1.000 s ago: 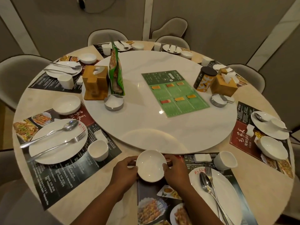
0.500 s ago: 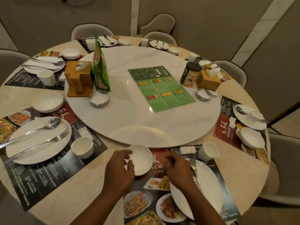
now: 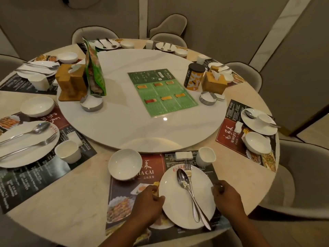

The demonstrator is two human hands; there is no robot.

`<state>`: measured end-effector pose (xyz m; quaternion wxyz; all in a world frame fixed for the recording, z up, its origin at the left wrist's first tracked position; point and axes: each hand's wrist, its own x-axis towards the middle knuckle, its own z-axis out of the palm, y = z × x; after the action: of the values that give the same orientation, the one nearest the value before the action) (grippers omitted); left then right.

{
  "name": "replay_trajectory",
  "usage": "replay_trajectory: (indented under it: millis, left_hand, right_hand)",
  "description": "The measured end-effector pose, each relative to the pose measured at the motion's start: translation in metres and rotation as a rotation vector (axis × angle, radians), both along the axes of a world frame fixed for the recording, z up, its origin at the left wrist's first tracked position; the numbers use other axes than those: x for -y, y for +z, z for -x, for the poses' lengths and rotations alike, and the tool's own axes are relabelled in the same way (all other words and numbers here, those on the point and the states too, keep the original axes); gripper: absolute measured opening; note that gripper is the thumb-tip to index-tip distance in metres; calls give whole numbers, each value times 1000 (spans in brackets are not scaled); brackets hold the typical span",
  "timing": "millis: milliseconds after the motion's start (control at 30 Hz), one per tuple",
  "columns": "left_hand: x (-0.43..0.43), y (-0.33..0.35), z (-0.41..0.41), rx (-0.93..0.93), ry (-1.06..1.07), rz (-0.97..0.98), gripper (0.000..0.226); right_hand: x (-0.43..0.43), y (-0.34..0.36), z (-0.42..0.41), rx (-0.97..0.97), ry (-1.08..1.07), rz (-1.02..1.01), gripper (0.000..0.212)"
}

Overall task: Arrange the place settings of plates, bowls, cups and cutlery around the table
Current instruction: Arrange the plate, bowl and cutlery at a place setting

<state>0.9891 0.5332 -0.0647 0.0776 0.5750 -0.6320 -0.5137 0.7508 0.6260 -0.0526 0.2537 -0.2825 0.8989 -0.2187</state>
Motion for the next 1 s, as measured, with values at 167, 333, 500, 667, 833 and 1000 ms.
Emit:
replay_trajectory:
  millis: [167,333,500,667,833,1000]
  left_hand:
    - [-16,2,9,10,107,29,47]
    - [-25,9,7,26,181,72,47]
    - [-28,10,-10,99,183,138,49]
    - [-28,12,-23,80,207,159,49]
    - [-26,10,-32,68,227,151,48]
    - [-25,15,-32,68,219,139,46]
  right_hand:
    - [-5,-4,2,33,87,9,30]
    - [-5,-5,3,64,97,5,26]
    - [-5,-4,-9,82,143,21,24]
    - [-5,-4,-22,92,190,49,25]
    - [1,-3,-31,109,156,52,24]
    - [3,-3,-31,96,168,21,24]
